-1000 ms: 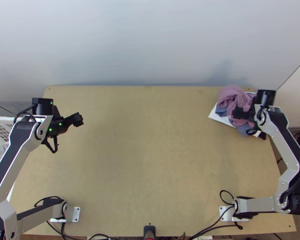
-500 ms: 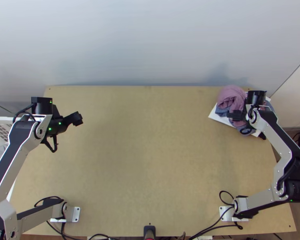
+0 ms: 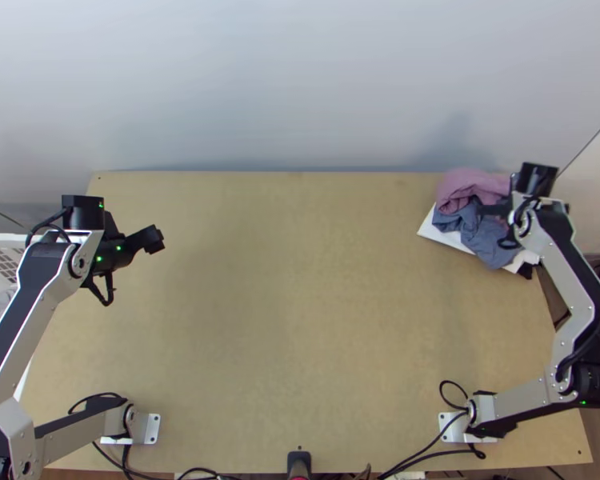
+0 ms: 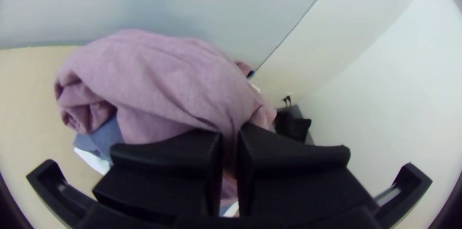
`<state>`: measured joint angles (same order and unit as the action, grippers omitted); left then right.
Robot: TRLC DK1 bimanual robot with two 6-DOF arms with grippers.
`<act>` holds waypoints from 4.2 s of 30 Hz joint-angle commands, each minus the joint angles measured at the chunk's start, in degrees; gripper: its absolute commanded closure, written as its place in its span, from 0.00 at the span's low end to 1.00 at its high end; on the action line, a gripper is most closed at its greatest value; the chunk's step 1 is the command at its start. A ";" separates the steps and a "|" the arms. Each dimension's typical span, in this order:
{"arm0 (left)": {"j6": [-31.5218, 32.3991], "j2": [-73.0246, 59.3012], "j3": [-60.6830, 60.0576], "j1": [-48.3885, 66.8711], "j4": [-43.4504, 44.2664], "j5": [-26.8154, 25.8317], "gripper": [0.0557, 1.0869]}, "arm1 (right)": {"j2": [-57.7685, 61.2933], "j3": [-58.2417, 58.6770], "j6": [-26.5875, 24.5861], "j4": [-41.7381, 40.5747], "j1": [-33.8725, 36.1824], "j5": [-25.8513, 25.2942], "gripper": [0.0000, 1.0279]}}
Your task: Fold the t-shirt
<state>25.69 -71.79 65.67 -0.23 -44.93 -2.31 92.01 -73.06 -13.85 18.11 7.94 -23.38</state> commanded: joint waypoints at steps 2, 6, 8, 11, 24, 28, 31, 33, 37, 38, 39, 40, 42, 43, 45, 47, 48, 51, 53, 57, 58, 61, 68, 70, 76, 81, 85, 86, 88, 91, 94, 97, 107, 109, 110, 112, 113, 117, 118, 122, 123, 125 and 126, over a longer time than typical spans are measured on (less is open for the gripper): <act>0.15 0.07 -0.81 0.05 0.10 0.02 0.04 | -2.36 0.63 -11.82 -7.83 3.22 -2.11 0.97; 0.15 0.16 -1.33 0.05 0.19 0.02 0.04 | -2.62 8.46 -15.60 -14.86 5.77 -2.11 0.97; 0.06 0.16 -1.25 0.05 0.28 0.02 0.04 | -2.53 12.68 -16.74 -19.16 6.91 -2.11 0.97; -0.03 -0.02 -1.07 -0.03 0.37 0.02 0.04 | -2.27 16.98 -16.30 -23.91 8.14 -2.11 0.97; -0.03 -0.90 -0.98 -0.03 0.81 0.02 0.04 | -3.50 0.28 8.92 9.75 8.14 4.30 0.04; 0.32 -0.90 -1.51 0.05 0.81 0.02 0.04 | -3.50 -13.25 17.71 21.27 7.35 10.72 0.04; 0.85 -0.98 -1.77 0.58 0.81 0.02 0.04 | -0.60 -19.67 24.22 21.79 5.59 11.51 0.04; 1.20 -1.16 -1.68 1.11 0.98 0.02 0.04 | 3.00 -22.92 26.94 21.27 4.01 12.13 0.04; 1.64 -1.25 -1.33 1.55 1.25 0.02 0.04 | 10.39 -26.96 28.35 20.74 1.11 12.13 0.04; 1.64 -1.16 -1.25 1.46 1.25 0.02 0.04 | 11.79 -27.05 28.61 20.30 0.49 12.04 0.04; 1.47 -1.16 -1.25 1.02 1.25 0.02 0.04 | 13.29 -26.96 28.70 19.51 0.23 12.04 0.04; 1.29 -1.16 -1.42 0.58 1.25 0.02 0.04 | 15.31 -26.79 28.70 18.89 0.23 12.04 0.04; 0.67 -1.25 -1.95 0.14 1.25 0.11 0.04 | 19.35 -26.26 29.32 18.81 0.14 11.69 0.04; 0.50 -1.34 -1.95 0.05 1.25 0.11 0.04 | 20.93 -25.73 29.49 18.72 0.23 11.25 0.04; 0.50 -1.42 -1.68 -0.21 1.25 0.11 0.04 | 22.51 -22.66 29.58 17.22 0.49 10.98 0.04; 0.50 -1.51 -1.51 -0.30 1.25 0.02 0.04 | 22.43 -17.91 29.49 14.06 0.84 10.98 0.04; 0.50 -1.60 -1.60 -0.30 1.25 0.11 0.04 | 22.25 -15.71 29.49 13.00 0.93 10.90 0.04; 0.50 -2.21 -1.68 -0.30 1.25 0.11 0.04 | 22.16 -11.14 29.32 9.66 1.46 10.90 0.04; 0.50 -2.74 -1.16 -0.03 1.25 0.11 0.04 | 22.60 -9.91 29.23 8.52 1.90 10.90 0.04; 1.03 -3.01 0.60 1.11 1.25 0.11 0.04 | 21.28 -9.56 29.23 8.52 1.99 10.98 0.04; 1.11 -2.92 1.04 1.20 1.25 0.11 0.04 | 20.05 -9.65 29.23 8.52 1.99 10.98 0.04; 1.29 -1.95 2.09 1.20 1.25 0.37 0.04 | 14.87 -11.49 29.23 8.52 1.72 11.07 0.04; 0.85 2.97 3.68 3.75 2.74 6.35 0.04 | 0.72 -17.73 28.52 10.90 -2.23 11.07 0.04; -0.91 5.26 2.62 5.85 4.59 10.83 0.04 | -4.12 -16.50 28.44 10.46 -4.52 10.98 0.04; -3.10 12.38 -3.44 6.29 8.10 15.75 0.04 | -18.62 -1.91 27.38 9.58 -12.78 5.62 0.04; -8.64 22.04 -17.07 5.85 17.68 19.01 0.04 | -37.51 23.66 24.22 -5.45 -18.32 3.78 0.04; -13.83 32.59 -31.22 5.50 28.67 19.09 0.04 | -54.04 45.28 8.75 -26.63 -27.63 -0.79 0.04; -15.06 35.58 -34.47 5.33 31.22 19.01 0.04 | -57.73 48.97 8.75 -26.99 -27.63 -1.23 0.04; -16.02 40.50 -39.57 5.24 32.89 19.01 0.04 | -64.67 54.34 8.84 -25.58 -28.69 -1.32 0.04; -16.20 46.48 -45.54 4.80 32.62 19.01 0.04 | -71.97 60.05 9.63 -21.10 -29.48 -2.38 0.04; -16.90 52.98 -51.61 4.10 32.97 18.92 0.04 | -78.82 65.50 9.28 -20.13 -29.30 -2.64 0.04; -18.75 60.01 -56.62 4.18 34.03 18.92 0.04 | -84.27 69.19 9.28 -19.08 -29.39 -2.55 0.04; -19.19 70.65 -62.51 4.89 35.52 17.69 0.04 | -86.82 70.77 12.62 -16.44 -29.57 -3.17 0.04; -18.93 70.91 -62.42 5.77 35.26 17.69 0.04 | -91.74 70.77 13.14 -16.09 -30.62 -3.08 0.04; -18.93 71.09 -62.42 5.68 35.26 17.69 0.04 | -92.27 70.77 14.29 -16.09 -31.32 -3.08 0.04; -18.93 71.88 -62.42 5.68 35.26 17.69 0.04 | -92.09 70.51 14.46 -13.71 -32.20 -3.17 0.04; -18.84 71.79 -62.42 5.68 35.17 17.69 0.04 | -92.18 70.33 13.67 -12.92 -32.55 -3.17 0.04; -18.84 71.79 -62.42 5.68 35.17 17.69 0.04 | -92.18 70.16 13.32 -12.13 -32.20 -3.17 0.04; -18.93 71.79 -62.42 5.68 35.17 17.69 0.04 | -92.18 70.16 13.32 -12.04 -32.29 -3.08 0.04; -18.93 71.79 -62.42 5.68 35.17 17.69 0.04 | -92.18 70.16 13.32 -12.13 -32.11 -3.08 0.04; -18.93 71.79 -62.42 5.68 35.17 17.69 0.04 | -92.18 70.16 13.32 -12.04 -32.11 -3.08 0.04; -18.93 71.79 -62.42 5.68 35.17 17.69 0.04 | -92.18 70.16 13.32 -12.04 -32.11 -3.17 0.04; -18.93 71.79 -62.42 5.68 35.17 17.69 0.04 | -92.18 70.16 13.32 -12.04 -32.11 -3.08 0.04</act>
<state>6.81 -0.34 3.53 5.41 -9.26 15.44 0.30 -2.92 -0.49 5.67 -23.97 -26.55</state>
